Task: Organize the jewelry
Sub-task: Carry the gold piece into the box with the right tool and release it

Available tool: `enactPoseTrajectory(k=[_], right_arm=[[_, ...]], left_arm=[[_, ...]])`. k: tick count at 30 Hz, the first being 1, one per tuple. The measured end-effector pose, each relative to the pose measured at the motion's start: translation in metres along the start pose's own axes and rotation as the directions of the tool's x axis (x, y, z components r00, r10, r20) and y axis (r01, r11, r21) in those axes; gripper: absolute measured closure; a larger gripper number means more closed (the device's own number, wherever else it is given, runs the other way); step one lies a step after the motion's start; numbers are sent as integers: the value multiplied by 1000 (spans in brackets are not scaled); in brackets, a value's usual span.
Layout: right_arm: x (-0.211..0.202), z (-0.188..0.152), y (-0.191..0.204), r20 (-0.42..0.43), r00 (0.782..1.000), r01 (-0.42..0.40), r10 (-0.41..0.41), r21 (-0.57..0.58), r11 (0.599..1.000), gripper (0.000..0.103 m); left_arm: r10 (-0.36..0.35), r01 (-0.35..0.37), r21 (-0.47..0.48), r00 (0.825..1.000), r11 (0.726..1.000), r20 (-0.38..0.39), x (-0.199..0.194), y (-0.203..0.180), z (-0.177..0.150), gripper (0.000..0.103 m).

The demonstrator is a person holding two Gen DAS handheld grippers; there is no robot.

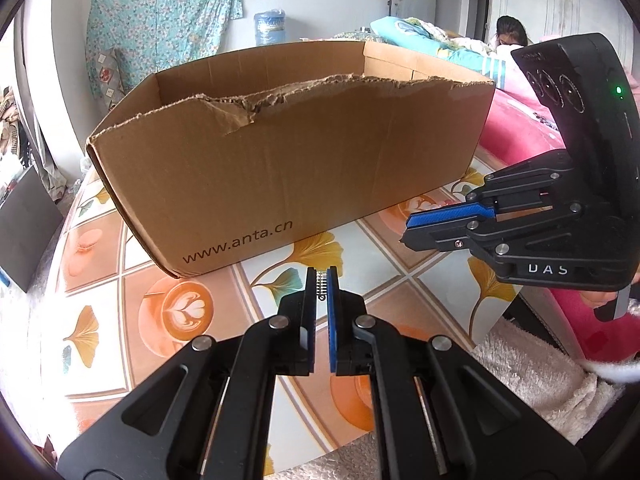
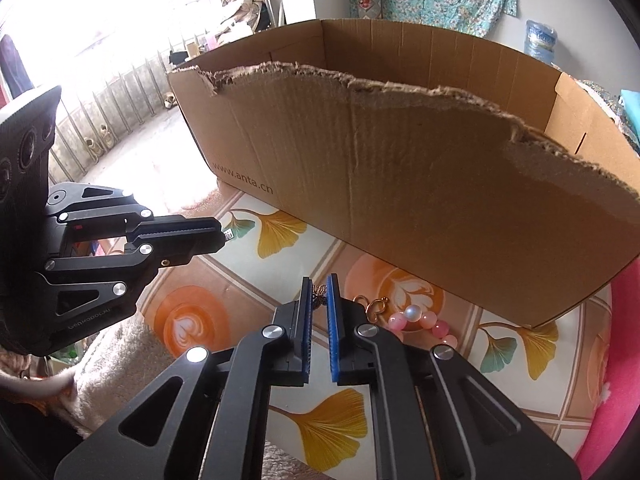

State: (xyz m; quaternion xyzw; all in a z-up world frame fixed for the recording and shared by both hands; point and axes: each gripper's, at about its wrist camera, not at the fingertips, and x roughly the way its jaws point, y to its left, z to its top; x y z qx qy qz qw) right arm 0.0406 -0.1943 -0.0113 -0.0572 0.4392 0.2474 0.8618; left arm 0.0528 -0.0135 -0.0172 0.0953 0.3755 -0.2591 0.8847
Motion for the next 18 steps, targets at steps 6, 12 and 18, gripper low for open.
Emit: enactPoseTrajectory(k=[6, 12, 18], right_arm=[[-45, 13, 3, 114, 992, -43, 44, -9, 999, 96], [-89, 48, -8, 262, 964, -41, 40, 1, 999, 96], [-82, 86, -54, 237, 969, 52, -67, 69, 996, 96]], left_arm=[[-69, 69, 2, 991, 998, 118, -38, -6, 21, 99], [-102, 96, 38, 965, 995, 241, -60, -6, 66, 99], [-160, 162, 5, 970, 987, 183, -18, 3, 117, 99]])
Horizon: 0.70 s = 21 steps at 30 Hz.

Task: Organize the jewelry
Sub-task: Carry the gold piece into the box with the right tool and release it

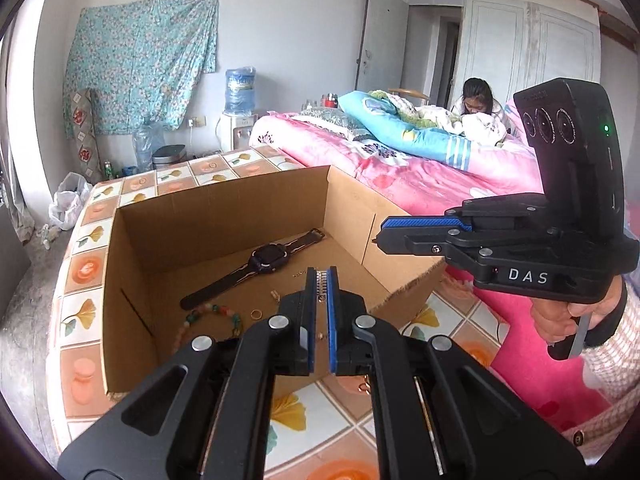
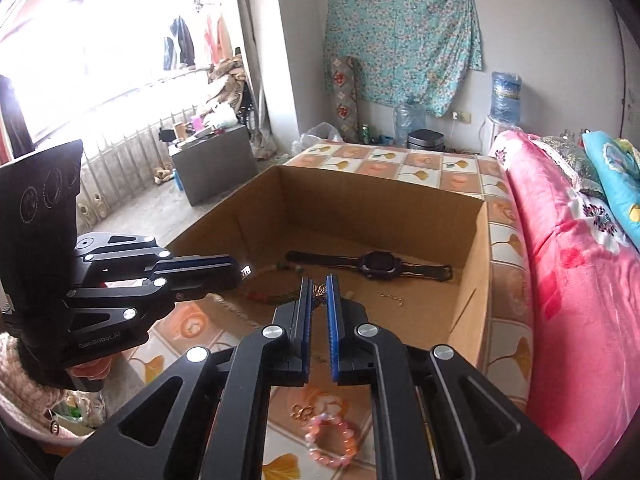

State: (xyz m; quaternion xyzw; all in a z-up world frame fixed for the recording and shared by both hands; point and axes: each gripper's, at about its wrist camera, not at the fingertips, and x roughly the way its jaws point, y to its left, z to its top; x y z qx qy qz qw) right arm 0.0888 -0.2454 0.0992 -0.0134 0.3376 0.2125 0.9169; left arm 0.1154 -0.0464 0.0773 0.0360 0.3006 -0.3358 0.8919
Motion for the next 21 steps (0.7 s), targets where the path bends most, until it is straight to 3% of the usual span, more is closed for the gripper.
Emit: enactPoseTrajectory(k=[5, 10, 15, 21], right_arm=[[38, 16, -34, -70, 996, 51, -48, 40, 998, 96], [51, 20, -55, -67, 997, 50, -46, 61, 997, 95], [42, 21, -63, -26, 999, 47, -45, 68, 997, 95], [14, 18, -65, 34, 998, 50, -53, 100, 994, 95]], left_arm=[[-42, 38, -51, 996, 998, -79, 51, 8, 25, 99], [-79, 67, -96, 988, 993, -133, 82, 11, 36, 97], [-93, 75, -137, 987, 988, -130, 88, 15, 36, 94], [-81, 69, -136, 993, 988, -83, 61, 16, 34, 94]])
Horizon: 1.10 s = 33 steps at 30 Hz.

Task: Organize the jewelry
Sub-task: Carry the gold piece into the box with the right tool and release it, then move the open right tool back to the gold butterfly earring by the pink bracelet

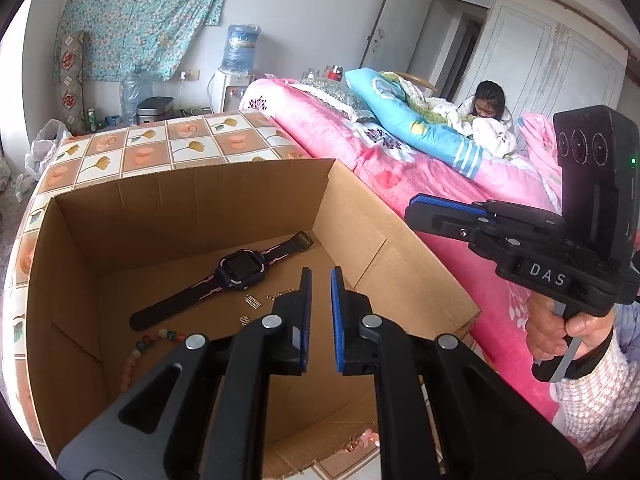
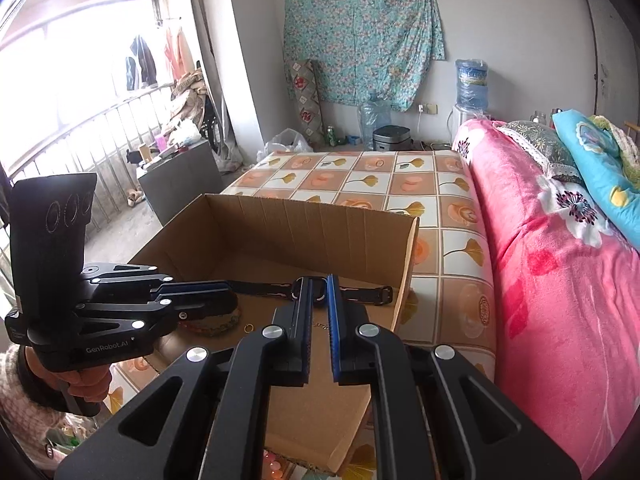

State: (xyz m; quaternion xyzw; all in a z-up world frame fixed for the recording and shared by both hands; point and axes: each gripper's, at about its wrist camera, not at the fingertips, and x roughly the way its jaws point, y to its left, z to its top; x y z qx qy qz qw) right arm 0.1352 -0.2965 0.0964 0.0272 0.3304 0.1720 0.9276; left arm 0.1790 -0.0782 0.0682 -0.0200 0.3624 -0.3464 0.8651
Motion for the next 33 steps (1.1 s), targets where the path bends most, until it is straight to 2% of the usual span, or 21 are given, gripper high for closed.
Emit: enactPoseTrajectory(k=[7, 10, 12, 15, 18, 20, 24, 29, 33], right_arm=[[-42, -15, 7, 75, 992, -100, 97, 35, 994, 95], [-58, -34, 18, 83, 986, -144, 143, 9, 990, 95], [-66, -49, 26, 72, 983, -170, 170, -11, 985, 94], [-69, -74, 37, 23, 977, -211, 211, -20, 977, 90], [-52, -100, 43, -64, 973, -223, 223, 16, 975, 89], [-34, -116, 47, -132, 975, -177, 178, 21, 984, 89], [1, -135, 60, -243, 966, -100, 91, -22, 995, 89], [22, -143, 68, -290, 956, -66, 42, -76, 995, 88], [29, -148, 70, -307, 951, -62, 28, -101, 993, 87]], left_arm=[[-22, 18, 38, 994, 999, 110, -63, -8, -23, 94], [-26, 17, 69, 990, 997, 138, -90, -13, -46, 88], [-40, 29, 85, 990, 996, 138, -104, -15, -63, 85], [-57, 50, 79, 993, 996, 99, -111, -15, -89, 83], [-56, 55, 32, 998, 998, 39, -101, -12, -112, 83], [-30, 30, 10, 1000, 1000, -5, -86, -11, -125, 83], [45, -42, 65, 997, 997, -55, -55, -22, -142, 83], [87, -74, 135, 992, 988, -94, -23, -29, -149, 83], [88, -70, 159, 990, 985, -112, -7, -33, -147, 83]])
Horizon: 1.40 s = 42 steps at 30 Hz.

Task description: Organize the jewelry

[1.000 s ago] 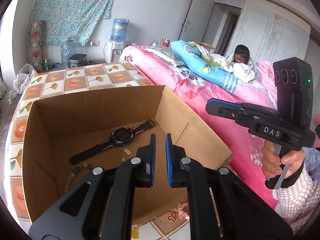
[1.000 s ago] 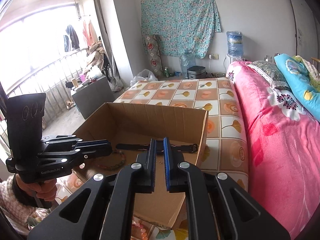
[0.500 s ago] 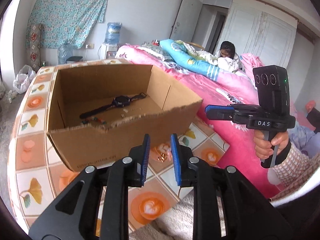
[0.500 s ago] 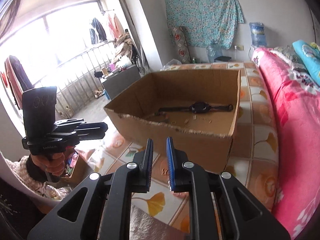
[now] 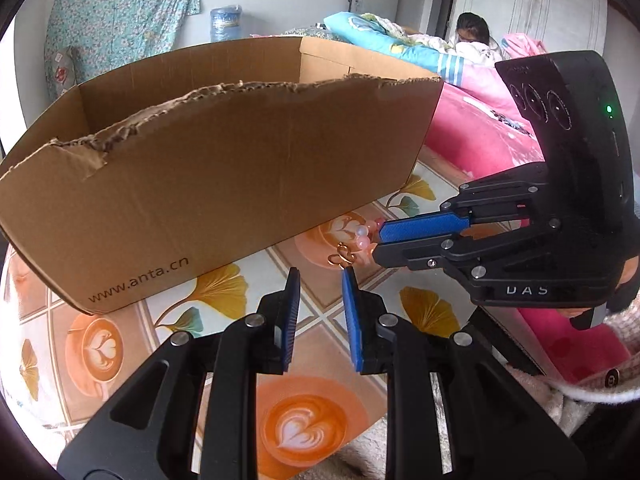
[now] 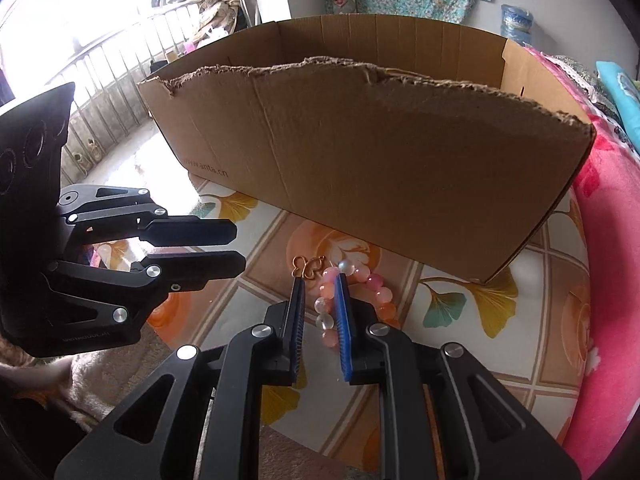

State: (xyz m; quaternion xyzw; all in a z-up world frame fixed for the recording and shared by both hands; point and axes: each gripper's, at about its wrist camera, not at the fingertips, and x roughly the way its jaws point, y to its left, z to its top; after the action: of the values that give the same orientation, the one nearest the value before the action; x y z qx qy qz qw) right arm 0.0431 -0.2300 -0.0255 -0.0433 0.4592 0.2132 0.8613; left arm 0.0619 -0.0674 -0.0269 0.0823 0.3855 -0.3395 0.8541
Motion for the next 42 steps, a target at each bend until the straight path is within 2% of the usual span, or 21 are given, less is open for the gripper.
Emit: enactPoseTrajectory(k=[4, 11, 18, 24, 27, 33, 34, 42], right_arm=[[5, 1, -4, -6, 999, 35, -35, -9, 999, 88], [3, 2, -30, 24, 996, 88, -90, 74, 993, 88], [4, 0, -38, 47, 996, 71, -78, 123, 990, 88], [-1, -14, -49, 62, 996, 49, -60, 155, 987, 87], [0, -15, -50, 66, 996, 45, -55, 158, 986, 87], [2, -12, -49, 70, 996, 38, -50, 165, 986, 87], [2, -12, -48, 71, 996, 37, -49, 164, 986, 87], [2, -11, -50, 69, 997, 32, -44, 164, 986, 87]], left_arm=[[2, -2, 25, 1000, 1000, -15, 11, -6, 2, 83], [21, -19, 63, 999, 998, -35, 22, -14, 1, 83], [52, -50, 48, 998, 998, -36, 28, -18, 6, 82], [119, -117, 50, 992, 992, -39, 33, -30, 7, 83], [130, -127, 56, 991, 990, -36, 33, -34, 6, 88], [140, -138, 65, 990, 988, -32, 30, -36, 4, 90], [132, -130, 63, 991, 990, -34, 29, -35, 4, 102], [142, -140, 48, 989, 989, -39, 25, -25, 3, 103]])
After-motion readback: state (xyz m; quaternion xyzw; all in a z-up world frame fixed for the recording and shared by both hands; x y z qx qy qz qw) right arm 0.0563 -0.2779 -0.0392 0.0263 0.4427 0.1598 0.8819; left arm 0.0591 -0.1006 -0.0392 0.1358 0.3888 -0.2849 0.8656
